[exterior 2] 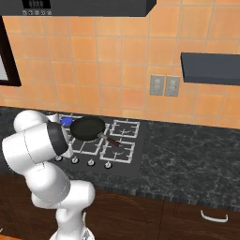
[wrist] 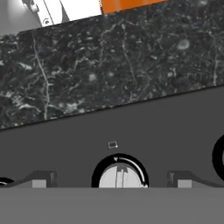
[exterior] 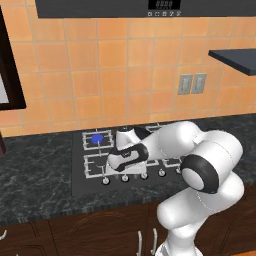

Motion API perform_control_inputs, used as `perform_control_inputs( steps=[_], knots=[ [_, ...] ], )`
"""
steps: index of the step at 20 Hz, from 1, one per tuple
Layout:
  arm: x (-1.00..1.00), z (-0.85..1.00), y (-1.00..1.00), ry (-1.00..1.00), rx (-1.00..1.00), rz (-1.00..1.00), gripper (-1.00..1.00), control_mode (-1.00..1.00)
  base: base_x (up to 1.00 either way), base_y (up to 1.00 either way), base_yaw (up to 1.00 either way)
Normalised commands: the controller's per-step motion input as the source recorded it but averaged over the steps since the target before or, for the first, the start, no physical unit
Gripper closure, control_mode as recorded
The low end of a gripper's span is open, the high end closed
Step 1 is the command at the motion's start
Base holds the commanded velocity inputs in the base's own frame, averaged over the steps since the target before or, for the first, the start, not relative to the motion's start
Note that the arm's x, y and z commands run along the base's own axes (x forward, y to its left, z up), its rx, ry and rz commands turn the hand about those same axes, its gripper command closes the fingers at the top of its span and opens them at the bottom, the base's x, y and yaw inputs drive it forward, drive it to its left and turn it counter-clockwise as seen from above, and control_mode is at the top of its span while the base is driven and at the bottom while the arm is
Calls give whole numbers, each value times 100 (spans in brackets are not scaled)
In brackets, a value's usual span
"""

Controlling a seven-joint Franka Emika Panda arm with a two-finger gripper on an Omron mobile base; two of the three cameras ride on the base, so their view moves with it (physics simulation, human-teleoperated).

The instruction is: Turn off the rear left burner of the stove.

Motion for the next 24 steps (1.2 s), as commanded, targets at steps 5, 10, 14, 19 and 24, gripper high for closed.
perform_control_inputs(
  steps=[5,10,14,19,24],
  knots=[
    [10,-2,8,1,0,1,-100,-100,0,0,0],
    [3,-5,1,1,0,3,100,-100,0,0,0],
    [0,-7,1,1,0,2,100,-100,0,0,0],
    [0,-2,0,0,0,1,100,-100,0,0,0],
    [-7,3,0,0,0,0,100,-100,0,0,0]
  ],
)
